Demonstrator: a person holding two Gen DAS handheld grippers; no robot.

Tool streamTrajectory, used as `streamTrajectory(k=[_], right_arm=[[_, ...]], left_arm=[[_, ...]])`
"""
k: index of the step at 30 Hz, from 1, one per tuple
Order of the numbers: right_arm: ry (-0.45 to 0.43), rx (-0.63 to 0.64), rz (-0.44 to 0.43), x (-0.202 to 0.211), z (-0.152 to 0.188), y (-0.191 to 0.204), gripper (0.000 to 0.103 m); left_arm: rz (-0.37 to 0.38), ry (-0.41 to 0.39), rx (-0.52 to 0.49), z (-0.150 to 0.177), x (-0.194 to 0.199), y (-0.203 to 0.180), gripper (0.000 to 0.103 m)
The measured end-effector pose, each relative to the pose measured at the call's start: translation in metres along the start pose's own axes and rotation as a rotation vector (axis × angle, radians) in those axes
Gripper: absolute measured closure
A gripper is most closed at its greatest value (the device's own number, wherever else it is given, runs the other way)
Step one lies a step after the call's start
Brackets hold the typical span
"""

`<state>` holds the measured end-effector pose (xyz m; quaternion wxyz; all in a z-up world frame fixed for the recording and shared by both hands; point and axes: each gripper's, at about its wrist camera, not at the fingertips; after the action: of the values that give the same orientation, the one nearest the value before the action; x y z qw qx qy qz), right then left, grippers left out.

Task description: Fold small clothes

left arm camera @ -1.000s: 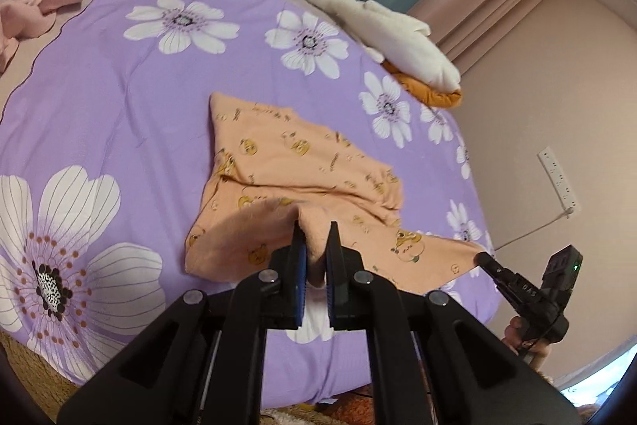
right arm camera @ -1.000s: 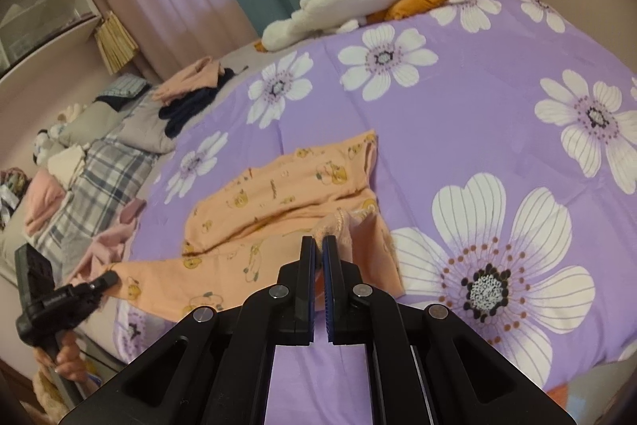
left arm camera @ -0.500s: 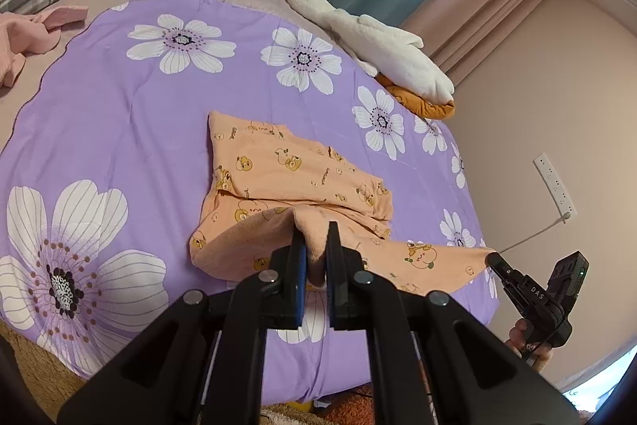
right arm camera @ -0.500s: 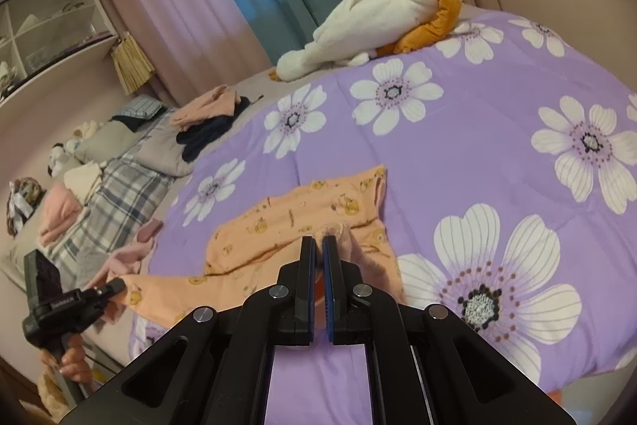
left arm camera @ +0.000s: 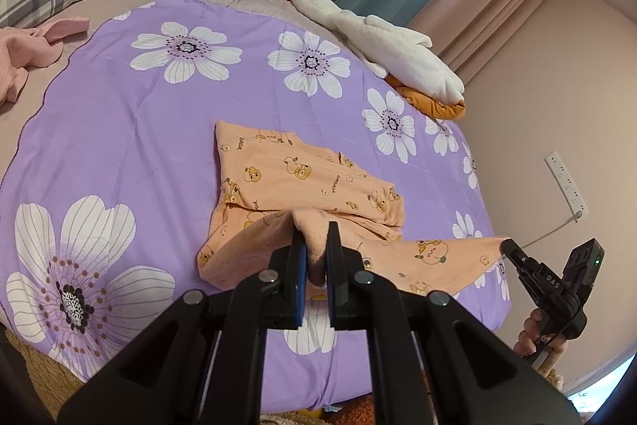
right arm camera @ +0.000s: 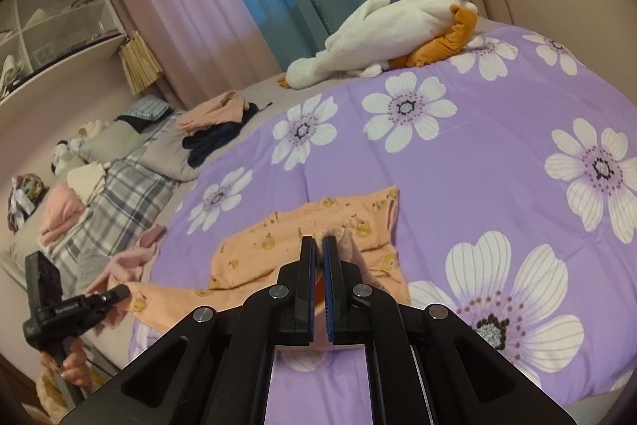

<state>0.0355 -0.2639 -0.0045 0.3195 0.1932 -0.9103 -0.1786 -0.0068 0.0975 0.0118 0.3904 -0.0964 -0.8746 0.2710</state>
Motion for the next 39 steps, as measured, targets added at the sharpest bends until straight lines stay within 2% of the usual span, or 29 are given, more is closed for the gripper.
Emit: streamTrajectory(k=[29,39], right_arm=[[0.027,-0.003,0.014,-0.033,-0.028,0.001,0.098],[0.075,-0.009,0.032,-0.071,-0.045,-0.006,0.098]], left_arm=[[-0.023,0.006,0.021,-0.021,-0.022,0.010,0.096],[-0.041,0.030,0.038,-0.037,-0.048,0.017,0.096]])
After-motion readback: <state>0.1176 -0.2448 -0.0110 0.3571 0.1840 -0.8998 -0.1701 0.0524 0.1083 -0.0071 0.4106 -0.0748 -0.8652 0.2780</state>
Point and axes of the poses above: each gripper's, at about its wrist camera, not at the fingertips, and x roughly against the way its jaws point, y to its left, z to its underside, and after that the axes turned 3 degrees about y, right-handed
